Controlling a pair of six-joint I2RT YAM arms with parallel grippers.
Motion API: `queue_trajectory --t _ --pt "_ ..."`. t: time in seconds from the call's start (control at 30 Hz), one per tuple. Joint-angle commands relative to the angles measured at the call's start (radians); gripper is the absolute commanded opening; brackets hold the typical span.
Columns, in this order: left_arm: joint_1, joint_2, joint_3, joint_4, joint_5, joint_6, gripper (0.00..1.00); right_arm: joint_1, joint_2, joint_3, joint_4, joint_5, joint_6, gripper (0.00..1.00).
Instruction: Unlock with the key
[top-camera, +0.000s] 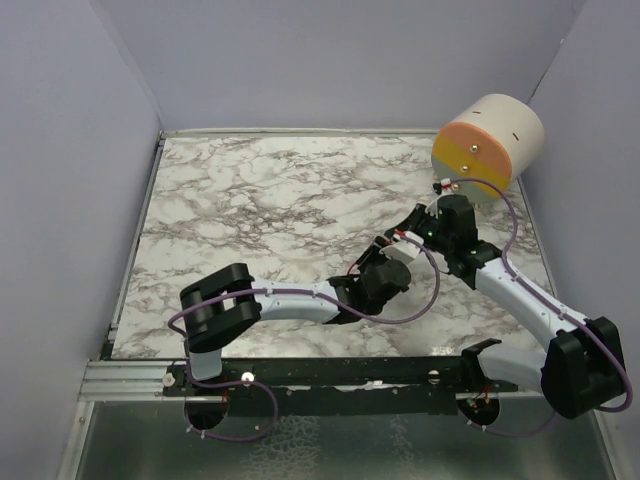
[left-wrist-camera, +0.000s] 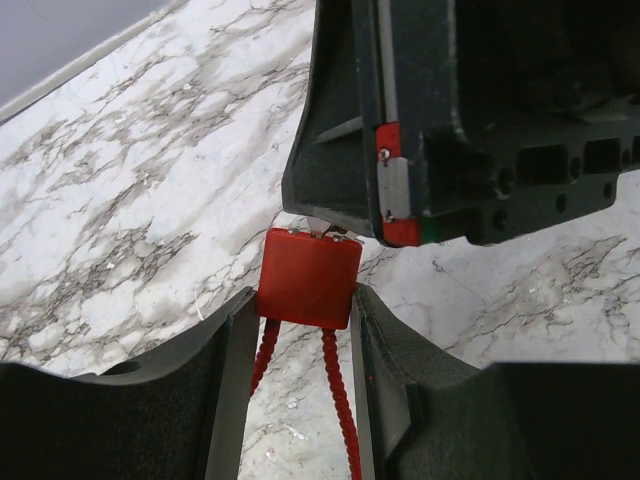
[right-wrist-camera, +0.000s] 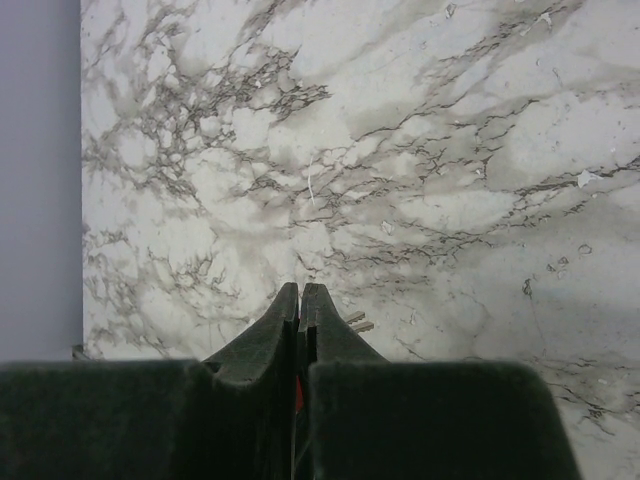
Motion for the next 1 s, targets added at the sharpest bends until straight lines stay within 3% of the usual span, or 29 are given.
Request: queue_trajectory --t 0.0,0.3,0.7,0.77,0.9,0.97 --pt "-0.045 0.023 0.082 0.06 -0.053 0.058 0.0 0.009 0.0 0.03 -0.064 0.01 0.024 0.01" --pt "-0.08 0.085 0.132 0.05 -0.161 0.146 0.0 0.008 0.011 0.041 -0.083 0.009 0.042 0.01" --pt "-0.086 0.08 0.116 0.051 -0.164 0.145 0.0 0.009 -0.001 0.032 -0.069 0.005 0.068 0.03" --pt "-0.084 0.069 0.102 0.053 -0.151 0.138 0.0 0.009 -0.012 0.027 -0.062 0.013 0.073 0.1" --pt "-0.072 0.034 0.055 0.051 -0.092 0.113 0.0 0.009 -0.035 0.018 -0.036 0.019 0.074 0.38" --pt "-0.058 0.007 0.017 0.051 -0.045 0.091 0.0 0.008 -0.043 0.021 -0.035 0.031 0.079 0.46"
